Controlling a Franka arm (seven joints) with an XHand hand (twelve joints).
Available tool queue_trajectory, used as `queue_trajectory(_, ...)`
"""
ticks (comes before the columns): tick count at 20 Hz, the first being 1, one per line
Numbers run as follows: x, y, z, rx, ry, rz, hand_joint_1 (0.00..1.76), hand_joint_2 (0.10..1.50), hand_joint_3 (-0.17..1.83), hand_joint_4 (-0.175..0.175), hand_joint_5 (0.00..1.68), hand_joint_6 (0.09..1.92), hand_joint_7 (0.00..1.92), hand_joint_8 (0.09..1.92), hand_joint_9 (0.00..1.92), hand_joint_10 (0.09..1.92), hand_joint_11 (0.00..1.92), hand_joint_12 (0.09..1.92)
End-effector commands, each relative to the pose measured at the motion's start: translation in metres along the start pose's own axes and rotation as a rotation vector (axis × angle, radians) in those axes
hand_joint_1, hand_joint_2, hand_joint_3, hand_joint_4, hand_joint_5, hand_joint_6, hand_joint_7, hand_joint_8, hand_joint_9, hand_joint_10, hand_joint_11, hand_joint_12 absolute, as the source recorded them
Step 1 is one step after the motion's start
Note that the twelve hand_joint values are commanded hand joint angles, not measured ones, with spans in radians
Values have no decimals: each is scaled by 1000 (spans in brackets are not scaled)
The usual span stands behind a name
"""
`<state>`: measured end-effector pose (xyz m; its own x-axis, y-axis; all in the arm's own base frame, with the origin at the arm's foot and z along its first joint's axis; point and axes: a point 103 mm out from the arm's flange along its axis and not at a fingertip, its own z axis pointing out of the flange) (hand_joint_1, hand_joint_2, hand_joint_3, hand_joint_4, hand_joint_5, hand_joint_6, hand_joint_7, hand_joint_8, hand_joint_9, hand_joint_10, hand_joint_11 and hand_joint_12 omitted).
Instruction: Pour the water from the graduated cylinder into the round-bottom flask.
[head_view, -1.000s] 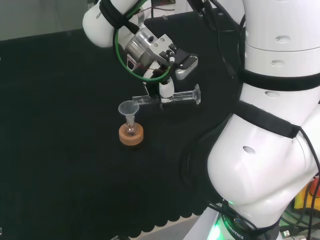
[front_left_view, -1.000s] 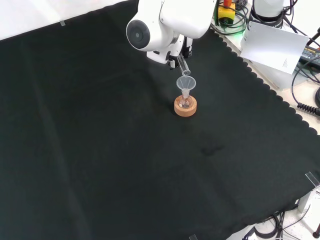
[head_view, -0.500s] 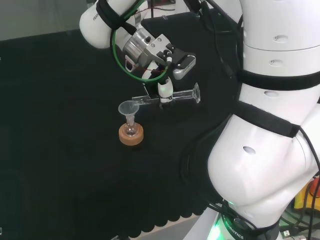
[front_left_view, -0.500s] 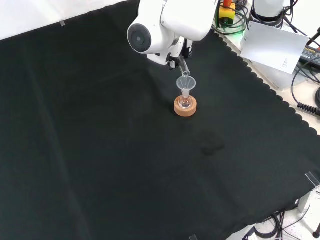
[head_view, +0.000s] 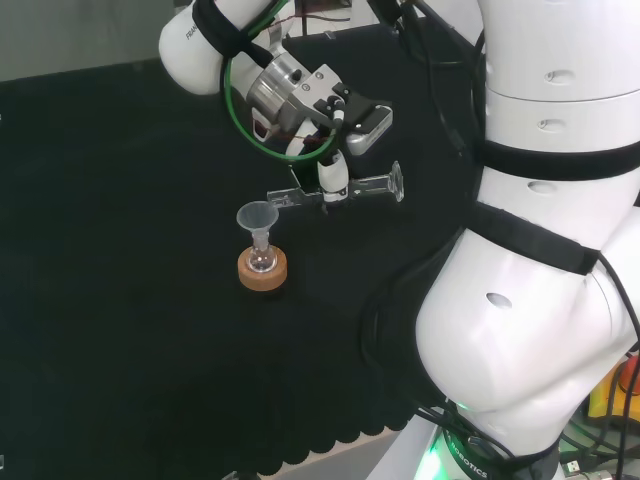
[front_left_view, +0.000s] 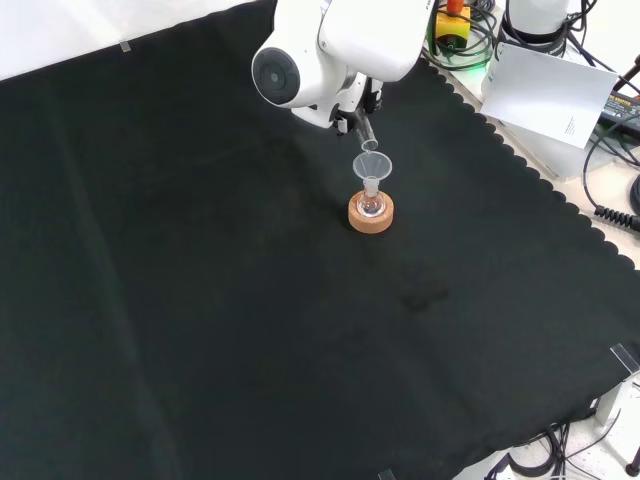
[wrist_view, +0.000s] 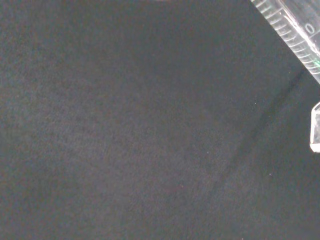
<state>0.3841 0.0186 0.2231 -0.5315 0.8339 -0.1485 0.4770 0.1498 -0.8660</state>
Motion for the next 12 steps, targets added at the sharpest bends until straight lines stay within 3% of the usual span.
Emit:
queue_trajectory(1, 9, 1, -5, 14, -13, 13, 1150, 1137, -68, -148, 1018, 966, 1336, 232, 1472, 87, 1382, 671)
queue_trajectory(12, 0, -4, -1, 40, -38, 38, 1149, 1138, -69, -147, 1016, 969, 1336, 229, 1473, 87, 1384, 669)
